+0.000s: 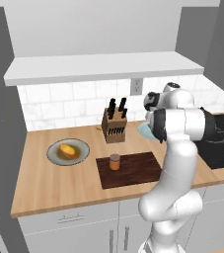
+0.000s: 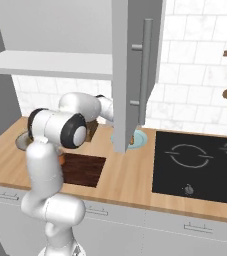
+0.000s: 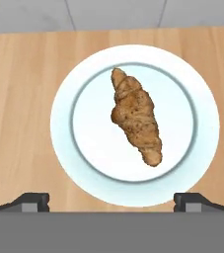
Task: From the different types of pastries on the counter, select a croissant and place it on the cutting board. Then retrieve a jar of jam from the cabinet and place it alongside the croissant on the cutting board.
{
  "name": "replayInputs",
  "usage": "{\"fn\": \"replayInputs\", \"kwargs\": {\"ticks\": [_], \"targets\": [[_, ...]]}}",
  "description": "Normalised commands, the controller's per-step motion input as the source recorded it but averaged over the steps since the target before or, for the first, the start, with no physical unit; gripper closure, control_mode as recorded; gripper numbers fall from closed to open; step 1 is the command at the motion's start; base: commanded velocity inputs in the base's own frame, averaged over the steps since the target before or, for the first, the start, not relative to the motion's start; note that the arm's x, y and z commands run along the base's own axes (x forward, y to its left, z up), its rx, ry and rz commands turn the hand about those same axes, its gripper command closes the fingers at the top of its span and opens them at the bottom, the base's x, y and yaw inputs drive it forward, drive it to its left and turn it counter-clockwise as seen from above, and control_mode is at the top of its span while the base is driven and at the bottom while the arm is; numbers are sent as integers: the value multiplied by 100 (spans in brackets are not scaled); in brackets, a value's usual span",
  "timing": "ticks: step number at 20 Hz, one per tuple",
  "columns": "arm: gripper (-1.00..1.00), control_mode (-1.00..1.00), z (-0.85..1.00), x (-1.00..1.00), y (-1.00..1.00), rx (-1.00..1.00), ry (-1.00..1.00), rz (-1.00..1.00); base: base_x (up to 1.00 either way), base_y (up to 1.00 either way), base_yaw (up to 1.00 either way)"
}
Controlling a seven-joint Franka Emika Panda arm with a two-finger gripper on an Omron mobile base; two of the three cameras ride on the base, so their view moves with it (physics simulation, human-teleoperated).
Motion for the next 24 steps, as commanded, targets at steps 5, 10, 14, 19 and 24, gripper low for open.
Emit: {"fn": "replayInputs", "kwargs": {"ticks": [5,10,14,19,24], "targets": [[-100,-100,-56,23,-4,-5,12,0,0,0,0],[-100,-100,-14,25,-8,-5,-3,0,0,0,0],[-100,-100,0,24,-19,0,-2,0,0,0,0],[-100,-100,-5,39,-28,0,0,0,0,0,0],[-100,-100,-1,39,-4,4,6,8,0,0,0]]}}
